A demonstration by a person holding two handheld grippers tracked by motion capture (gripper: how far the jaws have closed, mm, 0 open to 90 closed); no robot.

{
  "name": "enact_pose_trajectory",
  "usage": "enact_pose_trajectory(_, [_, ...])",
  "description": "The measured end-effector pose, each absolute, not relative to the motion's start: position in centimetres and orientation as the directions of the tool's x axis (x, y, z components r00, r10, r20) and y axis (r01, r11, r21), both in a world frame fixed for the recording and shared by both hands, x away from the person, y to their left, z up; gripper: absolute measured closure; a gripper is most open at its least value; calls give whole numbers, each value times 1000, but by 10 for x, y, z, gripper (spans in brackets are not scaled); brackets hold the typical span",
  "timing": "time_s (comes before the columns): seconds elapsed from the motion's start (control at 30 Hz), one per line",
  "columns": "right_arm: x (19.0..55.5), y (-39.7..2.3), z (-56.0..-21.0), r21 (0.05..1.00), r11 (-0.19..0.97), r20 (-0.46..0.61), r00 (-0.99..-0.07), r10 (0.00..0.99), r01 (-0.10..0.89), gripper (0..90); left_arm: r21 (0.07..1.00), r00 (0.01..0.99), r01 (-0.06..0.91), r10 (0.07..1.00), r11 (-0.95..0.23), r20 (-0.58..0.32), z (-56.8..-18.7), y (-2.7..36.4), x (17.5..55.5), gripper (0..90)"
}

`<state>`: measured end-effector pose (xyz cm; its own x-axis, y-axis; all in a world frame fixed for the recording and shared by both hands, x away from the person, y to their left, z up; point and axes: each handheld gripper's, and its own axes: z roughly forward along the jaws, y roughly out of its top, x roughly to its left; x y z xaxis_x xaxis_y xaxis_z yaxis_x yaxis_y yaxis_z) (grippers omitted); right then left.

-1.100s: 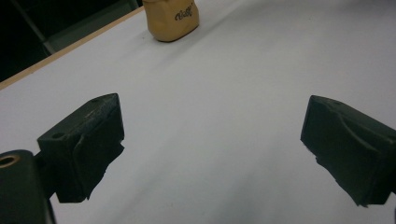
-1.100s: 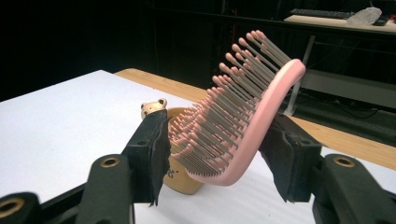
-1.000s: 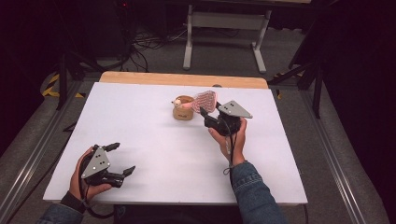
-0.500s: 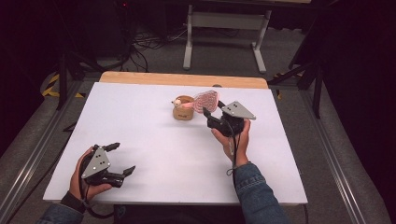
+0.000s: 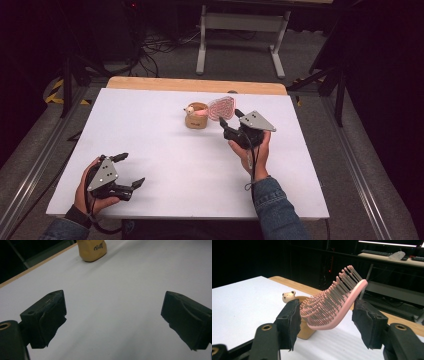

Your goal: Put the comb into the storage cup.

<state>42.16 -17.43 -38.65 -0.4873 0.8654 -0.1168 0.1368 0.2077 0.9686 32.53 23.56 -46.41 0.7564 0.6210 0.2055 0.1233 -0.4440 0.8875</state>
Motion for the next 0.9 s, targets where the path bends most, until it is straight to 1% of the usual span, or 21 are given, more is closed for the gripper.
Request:
enact_pose_trajectory(0.27, [415,-180,-388,974,189,-106,-488,867,124,393,887,758,120,618,-445,208,-464,235,325,70])
enact_pose_trajectory(0.9, [405,-177,-385,971,224,-151,-508,848,85,385,888,760,116,615,-445,209,-463,236,325,70])
